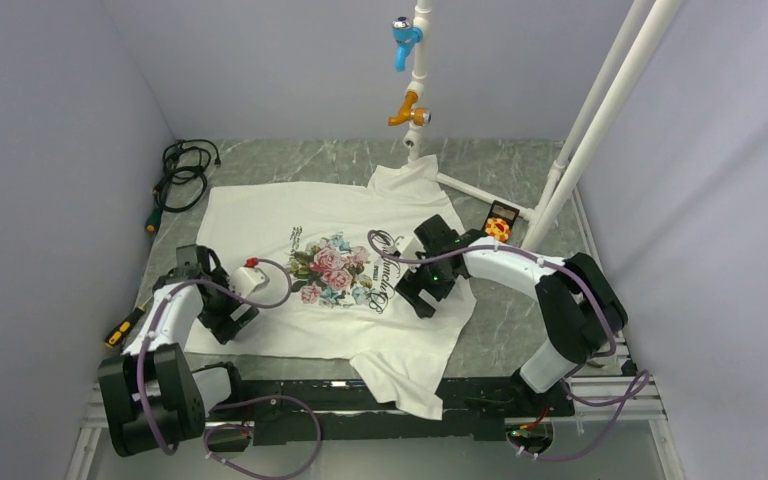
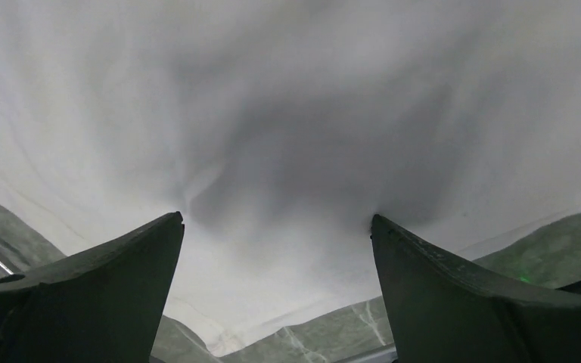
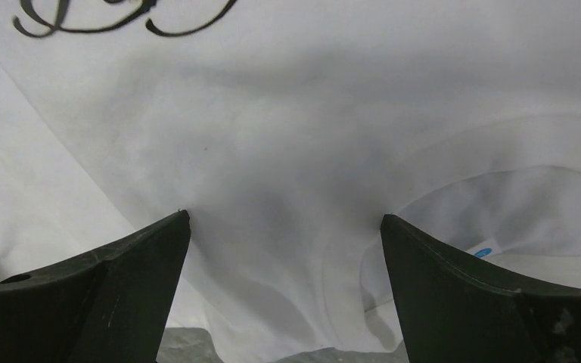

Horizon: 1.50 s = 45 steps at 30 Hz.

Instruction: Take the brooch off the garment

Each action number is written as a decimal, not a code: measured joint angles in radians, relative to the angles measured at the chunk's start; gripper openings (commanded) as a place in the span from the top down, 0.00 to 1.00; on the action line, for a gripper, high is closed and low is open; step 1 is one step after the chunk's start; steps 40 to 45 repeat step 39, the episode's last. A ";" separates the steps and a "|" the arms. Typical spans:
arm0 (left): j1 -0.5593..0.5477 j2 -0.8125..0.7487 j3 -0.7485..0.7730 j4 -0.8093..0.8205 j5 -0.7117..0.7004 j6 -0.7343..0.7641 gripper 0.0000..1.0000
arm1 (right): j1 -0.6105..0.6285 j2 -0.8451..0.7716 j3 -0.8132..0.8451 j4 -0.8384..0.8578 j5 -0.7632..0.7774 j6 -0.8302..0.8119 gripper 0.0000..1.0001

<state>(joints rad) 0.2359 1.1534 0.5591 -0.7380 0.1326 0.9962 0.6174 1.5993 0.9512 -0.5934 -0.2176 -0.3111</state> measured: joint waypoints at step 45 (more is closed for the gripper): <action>0.137 -0.178 0.489 -0.181 0.212 -0.643 0.01 | -0.181 -0.690 0.063 -0.082 0.096 0.095 0.00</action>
